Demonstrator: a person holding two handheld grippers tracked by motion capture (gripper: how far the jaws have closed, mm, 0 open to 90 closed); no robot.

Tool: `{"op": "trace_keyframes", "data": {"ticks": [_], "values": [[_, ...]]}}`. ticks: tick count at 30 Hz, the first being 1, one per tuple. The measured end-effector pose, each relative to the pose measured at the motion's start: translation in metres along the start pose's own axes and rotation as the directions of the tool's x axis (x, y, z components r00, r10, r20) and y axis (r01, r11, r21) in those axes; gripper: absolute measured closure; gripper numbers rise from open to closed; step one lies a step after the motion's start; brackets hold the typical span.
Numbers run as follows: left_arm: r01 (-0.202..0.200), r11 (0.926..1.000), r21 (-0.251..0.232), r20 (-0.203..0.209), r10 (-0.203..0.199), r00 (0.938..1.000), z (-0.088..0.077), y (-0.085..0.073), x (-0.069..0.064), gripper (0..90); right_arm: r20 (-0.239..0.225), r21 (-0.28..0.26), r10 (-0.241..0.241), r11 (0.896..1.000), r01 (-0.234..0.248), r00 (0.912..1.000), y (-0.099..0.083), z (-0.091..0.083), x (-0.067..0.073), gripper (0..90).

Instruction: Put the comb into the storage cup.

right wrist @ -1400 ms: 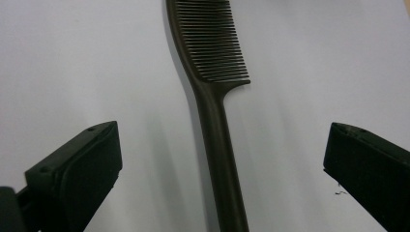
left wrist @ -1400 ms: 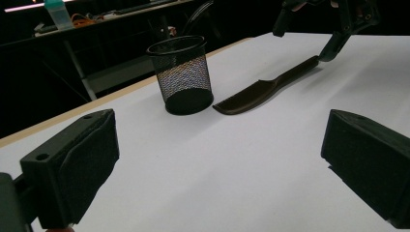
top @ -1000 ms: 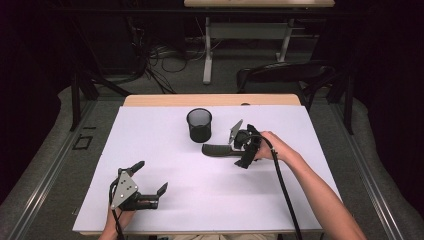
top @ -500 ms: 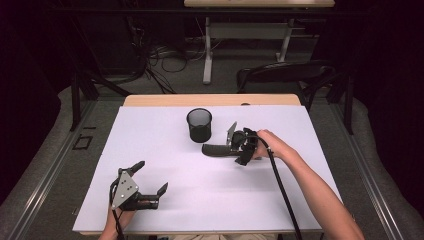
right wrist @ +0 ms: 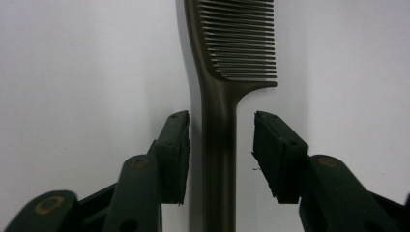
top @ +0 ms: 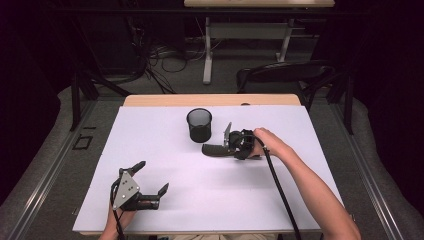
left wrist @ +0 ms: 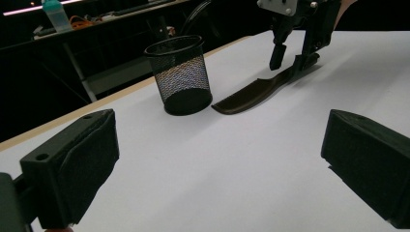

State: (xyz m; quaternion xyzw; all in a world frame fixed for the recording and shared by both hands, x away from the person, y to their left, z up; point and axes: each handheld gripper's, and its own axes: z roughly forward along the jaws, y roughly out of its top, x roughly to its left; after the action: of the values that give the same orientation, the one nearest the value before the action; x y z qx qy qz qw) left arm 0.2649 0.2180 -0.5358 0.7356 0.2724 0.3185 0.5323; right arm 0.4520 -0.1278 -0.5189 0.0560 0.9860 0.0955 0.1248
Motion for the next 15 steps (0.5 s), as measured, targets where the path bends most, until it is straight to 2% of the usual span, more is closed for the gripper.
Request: {"op": "trace_keyframes", "data": {"ticks": [8,15], "values": [[0.003,1.0000,-0.008,-0.002,-0.003,1.0000,-0.001,0.000,0.001,0.1,-0.035,0.051,-0.011,0.999,0.013,0.9993,0.007,0.008,-0.003,65.2],[0.007,1.0000,-0.006,-0.002,-0.007,1.0000,-0.001,0.000,0.001,0.1,-0.037,0.076,-0.005,0.997,0.008,0.9993,0.010,0.013,-0.004,69.6]]}}
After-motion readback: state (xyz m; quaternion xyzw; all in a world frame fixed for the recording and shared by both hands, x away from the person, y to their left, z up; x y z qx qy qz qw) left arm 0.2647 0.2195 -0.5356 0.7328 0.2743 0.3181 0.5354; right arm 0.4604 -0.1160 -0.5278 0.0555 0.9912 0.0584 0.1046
